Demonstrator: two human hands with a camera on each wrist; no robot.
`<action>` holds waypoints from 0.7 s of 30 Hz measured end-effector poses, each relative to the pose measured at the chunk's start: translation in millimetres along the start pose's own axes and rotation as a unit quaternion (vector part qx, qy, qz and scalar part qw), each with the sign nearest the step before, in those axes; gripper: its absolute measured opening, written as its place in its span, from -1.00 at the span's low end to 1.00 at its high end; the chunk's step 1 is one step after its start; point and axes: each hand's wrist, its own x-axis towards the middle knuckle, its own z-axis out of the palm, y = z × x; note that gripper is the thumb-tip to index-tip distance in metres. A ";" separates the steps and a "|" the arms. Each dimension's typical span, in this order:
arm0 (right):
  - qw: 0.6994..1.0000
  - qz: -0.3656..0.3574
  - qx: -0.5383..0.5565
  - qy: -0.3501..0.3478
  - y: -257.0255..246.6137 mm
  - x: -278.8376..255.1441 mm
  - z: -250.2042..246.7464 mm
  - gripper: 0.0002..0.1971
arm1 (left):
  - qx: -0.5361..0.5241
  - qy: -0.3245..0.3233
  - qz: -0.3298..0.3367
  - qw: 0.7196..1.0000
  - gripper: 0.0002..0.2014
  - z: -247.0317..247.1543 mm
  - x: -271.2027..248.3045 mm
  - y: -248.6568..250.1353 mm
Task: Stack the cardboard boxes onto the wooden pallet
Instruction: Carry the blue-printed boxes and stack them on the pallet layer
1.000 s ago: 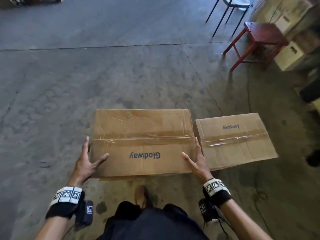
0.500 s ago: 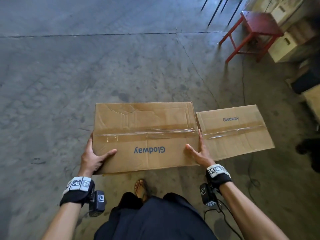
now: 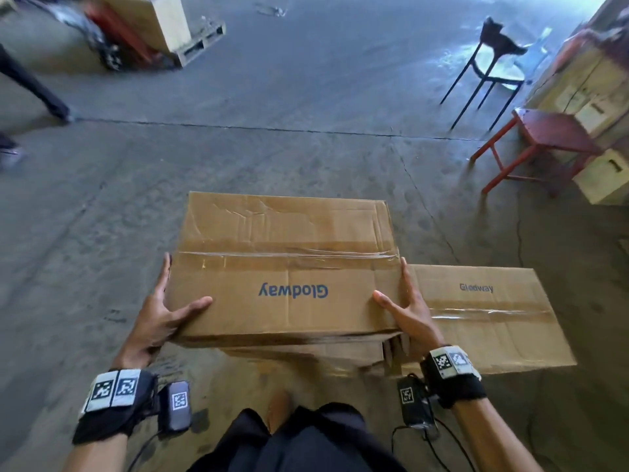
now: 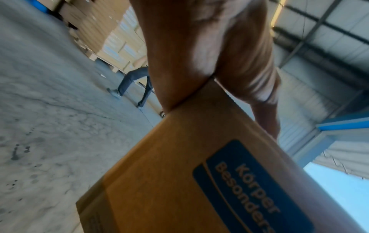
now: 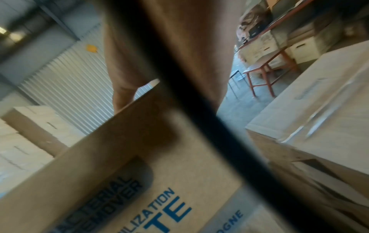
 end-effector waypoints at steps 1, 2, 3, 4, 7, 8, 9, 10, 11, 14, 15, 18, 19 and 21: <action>1.000 -0.012 0.006 -0.007 -5.1 0.9 -0.8 0.08 | -0.013 0.015 0.006 1.000 0.10 -1.6 -13.1 1.9; 0.999 -0.026 0.013 -0.019 -10.2 1.0 -0.7 0.09 | -0.025 0.032 0.008 0.999 0.08 -2.9 -27.4 3.6; 0.998 -0.041 0.019 -0.036 -13.6 1.0 -0.8 0.12 | -0.035 0.049 0.008 0.998 0.06 -4.0 -42.4 3.5; 0.997 -0.049 0.024 -0.055 -17.7 0.8 -0.6 0.15 | -0.044 0.065 0.008 0.997 0.06 -5.4 -58.6 3.0; 0.990 -0.063 0.029 -0.125 -29.7 -1.7 2.1 0.06 | -0.085 0.117 -0.001 0.989 0.20 -10.7 -117.0 -5.6; 0.986 -0.075 0.021 -0.146 -35.4 -5.7 4.3 0.02 | -0.101 0.139 -0.007 0.985 0.24 -11.2 -139.6 -9.7; 0.982 -0.090 0.008 -0.167 -39.1 -10.6 7.2 -0.02 | -0.121 0.156 -0.015 0.980 0.26 -10.7 -163.0 -15.3; 0.977 -0.100 -0.003 -0.188 -42.0 -15.9 9.8 -0.04 | -0.144 0.172 -0.024 0.974 0.24 -8.8 -187.7 -22.4; 0.972 -0.105 -0.011 -0.211 -43.9 -21.0 11.1 -0.06 | -0.162 0.190 -0.032 0.968 0.22 -4.6 -212.1 -30.4; 0.950 -0.092 -0.039 -0.296 -41.0 -44.3 19.2 -0.07 | -0.180 0.271 -0.061 0.944 0.13 16.7 -298.2 -58.5; 0.948 -0.079 -0.051 -0.303 -38.1 -47.8 18.0 -0.05 | -0.179 0.282 -0.069 0.940 0.10 25.0 -312.7 -63.5; 0.918 -0.090 -0.106 -0.371 -29.2 -84.5 39.8 -0.03 | -0.179 0.364 -0.123 0.906 0.03 56.2 -405.3 -96.9; 0.905 -0.098 -0.123 -0.395 -23.6 -97.2 47.9 -0.06 | -0.182 0.384 -0.144 0.894 0.07 68.6 -435.4 -105.8; 0.878 -0.111 -0.158 -0.437 -6.9 -127.3 65.0 -0.12 | -0.196 0.428 -0.184 0.863 0.09 94.0 -493.4 -119.6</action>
